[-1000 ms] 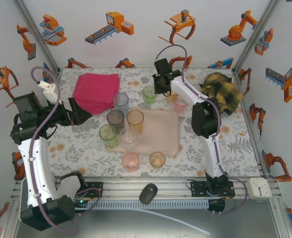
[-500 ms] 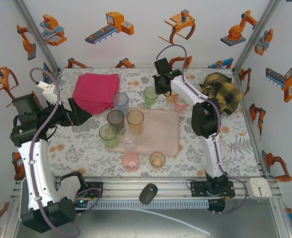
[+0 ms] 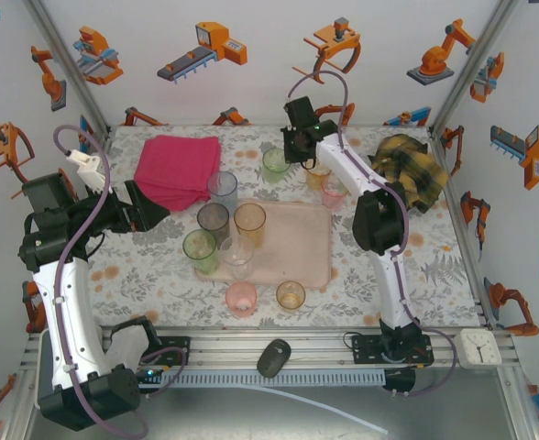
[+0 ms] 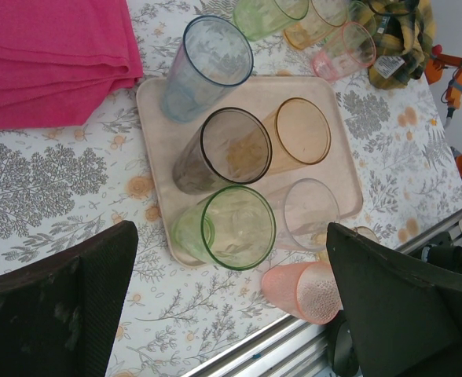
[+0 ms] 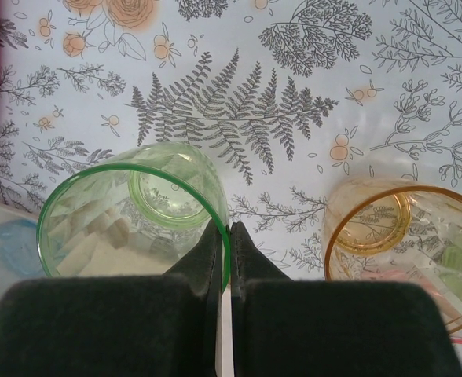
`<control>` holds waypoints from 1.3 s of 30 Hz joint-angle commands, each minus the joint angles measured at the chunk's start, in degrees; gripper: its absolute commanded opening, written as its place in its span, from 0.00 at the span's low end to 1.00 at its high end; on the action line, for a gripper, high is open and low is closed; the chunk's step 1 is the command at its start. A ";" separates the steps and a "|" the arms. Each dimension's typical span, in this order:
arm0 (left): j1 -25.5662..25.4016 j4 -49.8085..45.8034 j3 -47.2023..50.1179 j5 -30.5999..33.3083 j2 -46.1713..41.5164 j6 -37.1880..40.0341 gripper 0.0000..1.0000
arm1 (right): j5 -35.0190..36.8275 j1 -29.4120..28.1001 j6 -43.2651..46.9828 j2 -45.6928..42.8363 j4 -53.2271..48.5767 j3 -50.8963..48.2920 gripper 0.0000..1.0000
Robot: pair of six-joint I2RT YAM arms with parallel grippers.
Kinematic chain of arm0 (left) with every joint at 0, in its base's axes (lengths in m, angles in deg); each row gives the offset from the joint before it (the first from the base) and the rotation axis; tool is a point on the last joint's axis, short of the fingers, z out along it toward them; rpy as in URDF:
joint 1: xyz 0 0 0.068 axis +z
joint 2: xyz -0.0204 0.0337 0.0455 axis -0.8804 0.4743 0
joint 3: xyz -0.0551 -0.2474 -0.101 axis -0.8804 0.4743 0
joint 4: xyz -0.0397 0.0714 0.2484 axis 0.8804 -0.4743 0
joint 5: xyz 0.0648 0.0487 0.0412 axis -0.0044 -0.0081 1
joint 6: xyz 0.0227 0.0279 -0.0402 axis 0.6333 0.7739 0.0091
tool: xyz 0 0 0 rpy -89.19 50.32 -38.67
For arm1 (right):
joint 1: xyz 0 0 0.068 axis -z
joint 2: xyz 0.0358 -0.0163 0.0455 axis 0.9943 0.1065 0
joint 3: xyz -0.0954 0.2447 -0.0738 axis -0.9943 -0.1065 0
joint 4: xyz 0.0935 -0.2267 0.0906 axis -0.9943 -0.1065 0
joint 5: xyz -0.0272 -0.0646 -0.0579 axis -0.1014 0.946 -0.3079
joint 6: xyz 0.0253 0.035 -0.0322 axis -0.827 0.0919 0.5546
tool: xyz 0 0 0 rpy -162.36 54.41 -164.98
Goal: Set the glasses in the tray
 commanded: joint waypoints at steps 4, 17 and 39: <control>0.32 0.90 -0.26 -0.73 -0.86 -0.60 0.97 | -0.53 0.48 0.31 -3.91 -1.16 -0.30 0.04; 0.33 1.29 0.93 -0.96 -2.39 -0.48 0.97 | -0.40 -0.74 0.47 -13.19 -0.86 -8.19 0.05; 0.25 2.37 1.65 -1.86 -3.85 -0.91 0.97 | 3.64 -8.51 2.02 -18.21 -1.63 -12.85 0.05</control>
